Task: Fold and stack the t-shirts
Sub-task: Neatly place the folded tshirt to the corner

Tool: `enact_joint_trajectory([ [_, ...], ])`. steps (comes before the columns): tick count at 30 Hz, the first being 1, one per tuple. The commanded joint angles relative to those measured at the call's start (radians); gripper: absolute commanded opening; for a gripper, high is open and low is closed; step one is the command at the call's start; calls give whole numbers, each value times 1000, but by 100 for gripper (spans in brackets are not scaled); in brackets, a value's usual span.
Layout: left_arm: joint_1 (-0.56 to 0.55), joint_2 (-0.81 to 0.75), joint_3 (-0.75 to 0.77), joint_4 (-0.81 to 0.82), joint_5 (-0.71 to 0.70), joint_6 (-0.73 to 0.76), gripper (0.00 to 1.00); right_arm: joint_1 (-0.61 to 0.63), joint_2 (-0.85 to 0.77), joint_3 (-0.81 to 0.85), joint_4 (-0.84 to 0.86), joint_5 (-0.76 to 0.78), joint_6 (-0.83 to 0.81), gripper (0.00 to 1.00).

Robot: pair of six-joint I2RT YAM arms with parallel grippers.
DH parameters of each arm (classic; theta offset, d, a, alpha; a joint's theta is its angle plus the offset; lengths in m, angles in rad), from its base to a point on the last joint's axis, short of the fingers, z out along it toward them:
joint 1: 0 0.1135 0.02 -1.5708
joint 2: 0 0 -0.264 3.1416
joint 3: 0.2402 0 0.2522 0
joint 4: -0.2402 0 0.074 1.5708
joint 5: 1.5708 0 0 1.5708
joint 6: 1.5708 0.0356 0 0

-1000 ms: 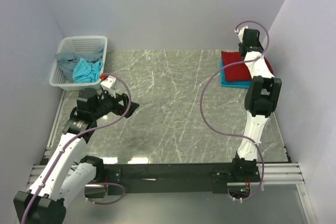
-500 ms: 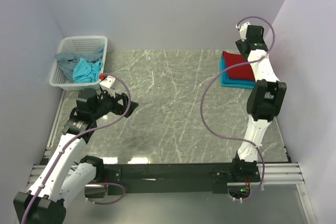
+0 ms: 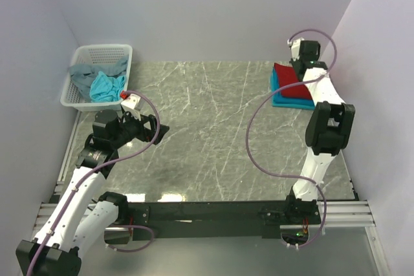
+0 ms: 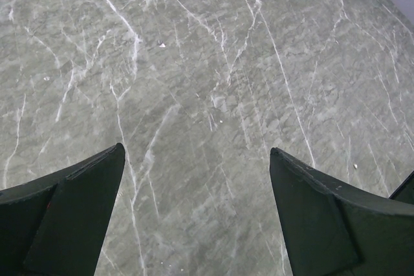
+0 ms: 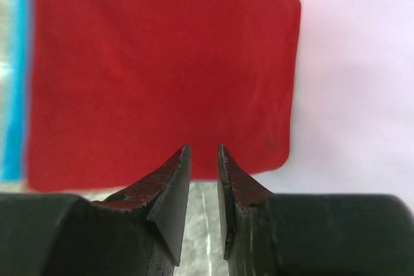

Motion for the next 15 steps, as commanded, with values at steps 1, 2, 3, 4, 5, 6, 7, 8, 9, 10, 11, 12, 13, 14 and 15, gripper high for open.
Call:
enact_joint_trajectory([
  [1, 0, 1, 8, 22, 9, 4, 99, 47, 63, -76, 115, 195, -62, 30],
  [2, 2, 5, 9, 19, 12, 4, 99, 63, 86, -102, 144, 228, -116, 30],
  [3, 0, 6, 9, 19, 12, 6, 99, 75, 94, -128, 172, 273, -137, 30],
  [4, 2, 6, 9, 19, 12, 6, 99, 92, 103, -173, 212, 292, -156, 30],
  [5, 2, 5, 6, 18, 8, 6, 99, 124, 120, -190, 223, 306, -186, 30],
  [6, 0, 2, 8, 19, 6, 4, 99, 138, 126, -211, 238, 330, -200, 30],
  [7, 0, -3, 5, 21, 9, 4, 99, 161, 132, -243, 262, 337, -213, 30],
  [8, 2, -5, 3, 21, 6, 4, 99, 173, 138, -256, 267, 341, -225, 30],
  [9, 0, -3, 3, 22, 9, 6, 100, 181, 143, -265, 266, 344, -233, 30],
  [10, 2, 0, 3, 22, 8, 6, 99, 201, 147, -285, 275, 364, -240, 30],
  [11, 0, 3, 5, 22, 9, 6, 99, 206, 146, -297, 281, 374, -262, 30],
  [12, 2, 5, 6, 21, 12, 4, 99, 212, 144, -308, 296, 384, -274, 30],
  [13, 2, 8, 6, 21, 12, 6, 100, 213, 143, -320, 318, 412, -282, 30],
  [14, 2, 9, 6, 21, 14, 4, 100, 215, 135, -320, 323, 417, -289, 30],
  [15, 0, 9, 6, 22, 17, 6, 99, 212, 131, -316, 326, 418, -288, 30],
])
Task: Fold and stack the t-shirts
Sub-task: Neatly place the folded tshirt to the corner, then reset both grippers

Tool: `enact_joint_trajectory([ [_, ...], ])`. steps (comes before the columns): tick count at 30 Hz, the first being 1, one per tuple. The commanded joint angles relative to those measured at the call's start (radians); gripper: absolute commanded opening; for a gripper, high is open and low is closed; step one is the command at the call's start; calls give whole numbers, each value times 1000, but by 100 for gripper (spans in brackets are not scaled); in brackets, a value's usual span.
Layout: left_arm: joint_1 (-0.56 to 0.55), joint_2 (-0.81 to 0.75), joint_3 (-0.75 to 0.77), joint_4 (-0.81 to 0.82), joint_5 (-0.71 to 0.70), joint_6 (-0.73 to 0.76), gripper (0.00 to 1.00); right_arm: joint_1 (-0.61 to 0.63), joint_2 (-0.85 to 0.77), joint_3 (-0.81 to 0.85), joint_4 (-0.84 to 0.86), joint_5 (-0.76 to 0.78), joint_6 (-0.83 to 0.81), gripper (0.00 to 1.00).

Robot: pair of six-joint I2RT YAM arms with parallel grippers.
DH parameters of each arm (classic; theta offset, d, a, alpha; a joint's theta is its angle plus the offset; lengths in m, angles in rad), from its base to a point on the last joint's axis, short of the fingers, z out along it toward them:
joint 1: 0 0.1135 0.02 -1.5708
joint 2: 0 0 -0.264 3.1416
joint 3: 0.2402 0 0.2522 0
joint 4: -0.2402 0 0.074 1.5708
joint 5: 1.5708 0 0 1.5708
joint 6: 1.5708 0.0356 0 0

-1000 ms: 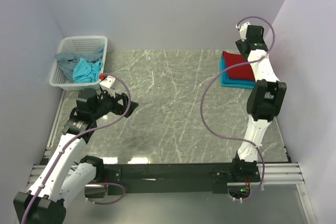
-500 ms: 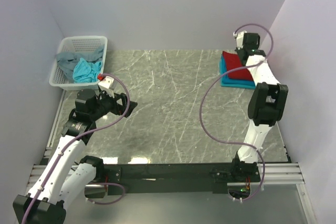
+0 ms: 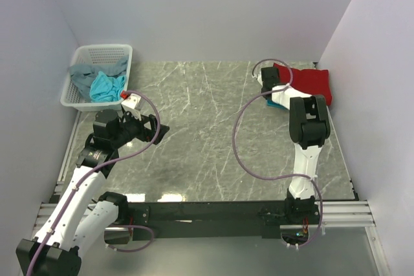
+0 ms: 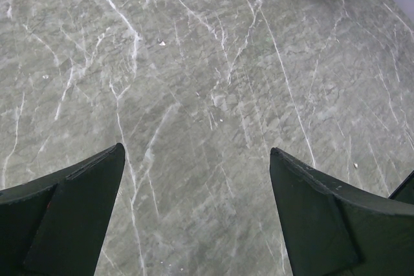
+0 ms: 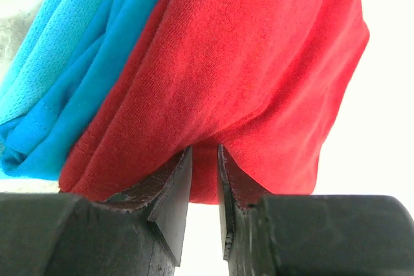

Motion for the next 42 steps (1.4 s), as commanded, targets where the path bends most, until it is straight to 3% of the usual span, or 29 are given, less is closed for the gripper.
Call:
enact_joint_trajectory([
  [1, 2, -1, 6, 22, 16, 4, 99, -5, -34, 6, 30, 22, -23, 31],
  [11, 0, -6, 5, 25, 21, 6, 99, -112, -163, 178, -97, -55, 57, 31],
  [20, 0, 2, 1, 25, 22, 7, 99, -247, -67, 198, -77, -70, 52, 31],
  [30, 0, 8, 3, 20, 7, 9, 99, -266, 15, 115, -53, -110, 20, 31],
  [37, 2, 2, 9, 14, -43, 1, 100, -258, -175, 165, -67, -61, 61, 32],
  [41, 3, -15, 12, 38, -144, -58, 100, -203, -321, 153, -182, -185, 138, 34],
  [42, 3, -21, 14, 46, -169, -72, 99, -186, -393, 118, -232, -276, 178, 37],
])
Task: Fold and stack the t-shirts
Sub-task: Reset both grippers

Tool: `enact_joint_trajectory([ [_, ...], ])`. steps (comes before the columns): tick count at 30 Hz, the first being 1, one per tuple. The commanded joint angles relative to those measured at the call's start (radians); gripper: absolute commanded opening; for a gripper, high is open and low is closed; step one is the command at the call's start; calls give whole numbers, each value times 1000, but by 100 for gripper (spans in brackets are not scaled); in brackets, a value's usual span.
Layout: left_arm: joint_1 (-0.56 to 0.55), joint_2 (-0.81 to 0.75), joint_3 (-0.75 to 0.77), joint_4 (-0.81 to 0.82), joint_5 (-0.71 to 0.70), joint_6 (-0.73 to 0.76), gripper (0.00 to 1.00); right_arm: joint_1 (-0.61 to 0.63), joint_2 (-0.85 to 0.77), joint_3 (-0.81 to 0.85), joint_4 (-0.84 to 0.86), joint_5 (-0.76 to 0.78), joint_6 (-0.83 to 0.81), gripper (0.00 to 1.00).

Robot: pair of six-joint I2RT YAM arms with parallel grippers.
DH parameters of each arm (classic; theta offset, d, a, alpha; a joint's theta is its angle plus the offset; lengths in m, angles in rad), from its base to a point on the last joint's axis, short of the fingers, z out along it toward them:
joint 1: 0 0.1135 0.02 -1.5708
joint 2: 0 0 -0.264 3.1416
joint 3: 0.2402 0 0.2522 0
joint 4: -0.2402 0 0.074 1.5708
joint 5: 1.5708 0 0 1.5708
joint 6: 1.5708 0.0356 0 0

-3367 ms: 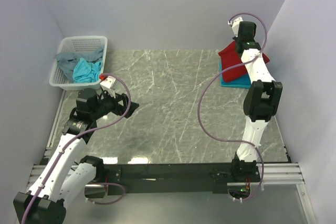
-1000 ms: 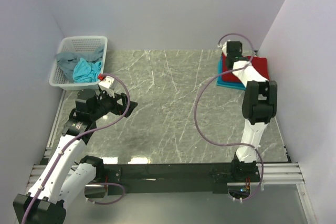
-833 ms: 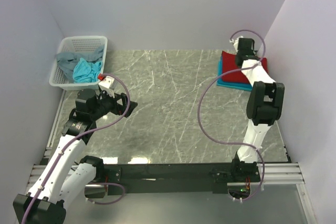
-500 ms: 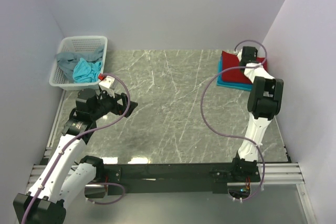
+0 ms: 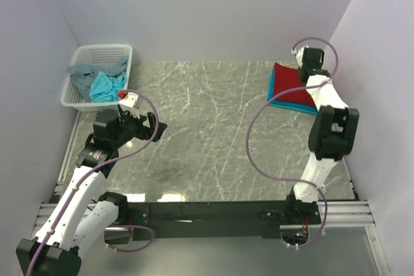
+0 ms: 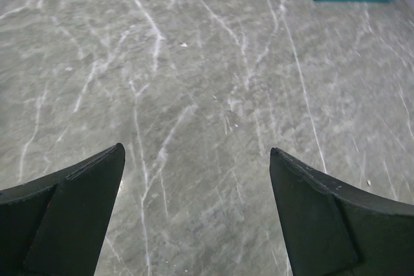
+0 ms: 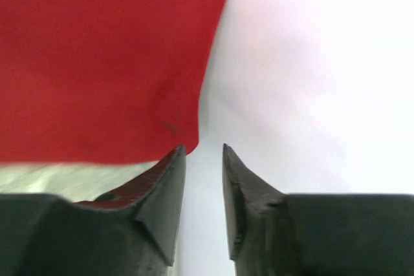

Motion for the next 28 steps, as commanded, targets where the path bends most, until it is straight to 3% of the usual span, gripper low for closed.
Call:
enact_joint_trajectory([
  [1, 3, -26, 18, 47, -124, -88, 99, 89, -248, -19, -111, -188, 127, 39],
  [4, 23, -18, 79, -12, -267, -163, 99, 111, -424, -115, -151, -426, 261, 51],
  [7, 83, -5, 164, -53, -255, -182, 99, 100, -610, -235, -93, -583, 384, 61],
  [8, 106, 0, 199, -59, -249, -185, 99, 93, -656, -267, -70, -605, 403, 61],
  [11, 216, 26, 242, -75, -198, -213, 100, 87, -849, -425, 76, -570, 508, 83],
  [13, 268, 40, 247, -61, -139, -237, 100, 85, -978, -542, 180, -515, 631, 85],
  [15, 273, 38, 239, -59, -137, -236, 100, 85, -1053, -582, 147, -496, 661, 85],
  [21, 273, -57, 190, -84, -235, -176, 100, 87, -1141, -680, 125, -326, 754, 86],
  [28, 273, -153, 95, -107, -234, -142, 99, 87, -1238, -797, 196, -315, 818, 85],
])
